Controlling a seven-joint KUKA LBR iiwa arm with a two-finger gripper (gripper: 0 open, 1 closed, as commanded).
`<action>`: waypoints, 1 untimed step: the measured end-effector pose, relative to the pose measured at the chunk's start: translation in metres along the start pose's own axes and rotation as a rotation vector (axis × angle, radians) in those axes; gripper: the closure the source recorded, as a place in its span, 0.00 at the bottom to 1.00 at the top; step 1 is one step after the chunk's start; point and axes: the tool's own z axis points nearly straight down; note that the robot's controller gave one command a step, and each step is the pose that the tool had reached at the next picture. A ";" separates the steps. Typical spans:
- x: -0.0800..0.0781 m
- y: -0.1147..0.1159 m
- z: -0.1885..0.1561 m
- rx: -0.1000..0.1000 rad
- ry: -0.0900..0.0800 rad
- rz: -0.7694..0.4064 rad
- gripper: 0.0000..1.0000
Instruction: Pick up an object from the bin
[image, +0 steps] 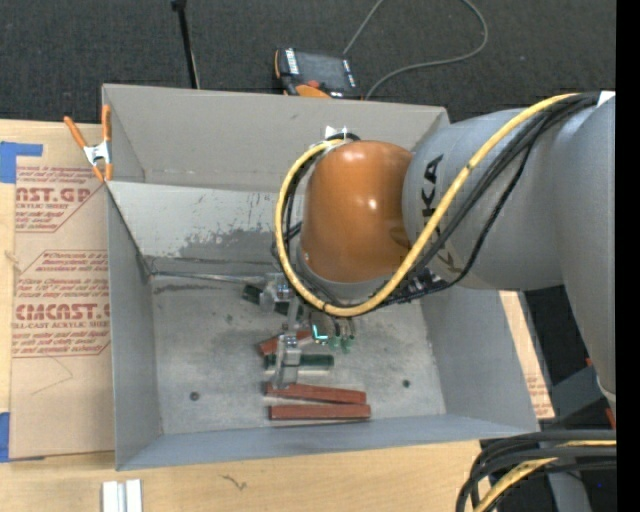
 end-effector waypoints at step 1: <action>-0.014 -0.034 0.119 0.001 0.000 -0.056 0.00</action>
Offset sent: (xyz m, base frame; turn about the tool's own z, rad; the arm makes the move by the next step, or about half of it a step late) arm 0.0153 -0.0331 -0.1148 -0.0570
